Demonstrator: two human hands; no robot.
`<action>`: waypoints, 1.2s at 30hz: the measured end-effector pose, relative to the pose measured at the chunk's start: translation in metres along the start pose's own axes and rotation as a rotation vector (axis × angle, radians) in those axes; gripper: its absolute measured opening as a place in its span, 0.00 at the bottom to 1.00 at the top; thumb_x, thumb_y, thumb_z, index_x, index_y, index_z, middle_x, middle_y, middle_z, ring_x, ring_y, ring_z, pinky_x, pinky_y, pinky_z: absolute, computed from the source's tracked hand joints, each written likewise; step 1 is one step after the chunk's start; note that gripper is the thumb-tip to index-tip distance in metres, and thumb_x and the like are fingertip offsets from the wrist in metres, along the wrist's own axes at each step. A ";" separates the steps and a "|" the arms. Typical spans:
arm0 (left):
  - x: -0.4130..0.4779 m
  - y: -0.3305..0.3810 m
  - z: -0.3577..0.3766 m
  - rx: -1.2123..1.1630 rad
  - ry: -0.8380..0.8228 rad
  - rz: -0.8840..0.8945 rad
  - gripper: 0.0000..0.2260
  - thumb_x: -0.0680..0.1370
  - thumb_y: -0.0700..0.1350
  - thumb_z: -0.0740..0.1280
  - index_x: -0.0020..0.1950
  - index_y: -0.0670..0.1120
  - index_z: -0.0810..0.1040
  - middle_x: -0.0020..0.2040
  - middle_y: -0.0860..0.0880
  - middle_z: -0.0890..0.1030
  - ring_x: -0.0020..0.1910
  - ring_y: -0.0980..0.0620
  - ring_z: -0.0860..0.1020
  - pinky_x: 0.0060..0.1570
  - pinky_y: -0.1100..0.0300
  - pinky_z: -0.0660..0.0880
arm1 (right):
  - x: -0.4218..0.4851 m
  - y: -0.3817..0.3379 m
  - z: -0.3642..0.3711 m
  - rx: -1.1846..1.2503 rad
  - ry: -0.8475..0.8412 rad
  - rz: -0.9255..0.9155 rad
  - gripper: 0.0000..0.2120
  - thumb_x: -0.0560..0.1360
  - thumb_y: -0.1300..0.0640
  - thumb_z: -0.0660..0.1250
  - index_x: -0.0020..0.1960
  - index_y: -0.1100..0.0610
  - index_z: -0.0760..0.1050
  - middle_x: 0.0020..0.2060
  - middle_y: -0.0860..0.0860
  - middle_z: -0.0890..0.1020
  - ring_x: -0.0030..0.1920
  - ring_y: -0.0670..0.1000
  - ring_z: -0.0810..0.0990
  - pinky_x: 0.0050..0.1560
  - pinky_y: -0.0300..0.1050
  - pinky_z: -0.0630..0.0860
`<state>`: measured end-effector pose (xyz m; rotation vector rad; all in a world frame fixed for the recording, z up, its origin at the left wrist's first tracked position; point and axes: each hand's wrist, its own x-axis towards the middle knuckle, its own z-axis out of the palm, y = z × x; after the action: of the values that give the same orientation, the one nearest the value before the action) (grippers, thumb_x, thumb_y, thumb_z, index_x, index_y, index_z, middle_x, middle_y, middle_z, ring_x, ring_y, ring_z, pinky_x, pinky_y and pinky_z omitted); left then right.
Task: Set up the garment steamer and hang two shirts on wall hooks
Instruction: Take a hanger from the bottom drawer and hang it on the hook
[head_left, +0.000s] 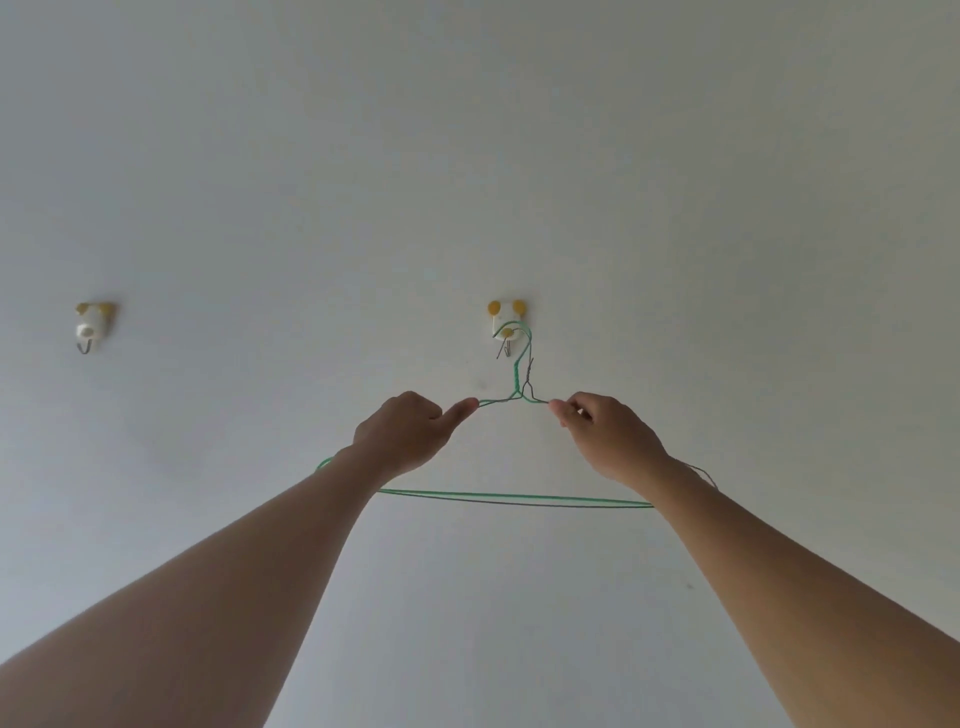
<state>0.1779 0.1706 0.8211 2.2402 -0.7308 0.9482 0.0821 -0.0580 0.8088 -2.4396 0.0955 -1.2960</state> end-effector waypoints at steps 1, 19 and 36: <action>0.010 -0.001 0.004 0.008 0.011 0.001 0.33 0.71 0.74 0.54 0.25 0.46 0.57 0.22 0.54 0.62 0.25 0.50 0.66 0.31 0.60 0.62 | 0.009 0.002 0.003 -0.016 0.016 0.006 0.18 0.80 0.38 0.54 0.41 0.48 0.72 0.33 0.43 0.74 0.37 0.50 0.74 0.34 0.43 0.64; 0.005 -0.040 0.084 0.082 0.275 0.136 0.21 0.80 0.61 0.53 0.33 0.48 0.62 0.25 0.52 0.68 0.26 0.48 0.68 0.25 0.59 0.59 | 0.013 0.029 0.062 -0.252 0.215 -0.045 0.19 0.81 0.38 0.52 0.47 0.49 0.76 0.34 0.47 0.76 0.37 0.53 0.71 0.35 0.44 0.64; -0.039 -0.023 0.058 0.316 0.079 0.085 0.26 0.81 0.54 0.55 0.76 0.45 0.56 0.68 0.46 0.67 0.66 0.46 0.68 0.66 0.53 0.61 | -0.036 0.017 0.026 -0.291 0.066 -0.135 0.25 0.80 0.44 0.58 0.75 0.50 0.63 0.66 0.51 0.70 0.65 0.54 0.68 0.71 0.53 0.60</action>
<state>0.1959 0.1553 0.7510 2.4394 -0.6837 1.2610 0.0846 -0.0575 0.7618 -2.6856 0.1483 -1.5143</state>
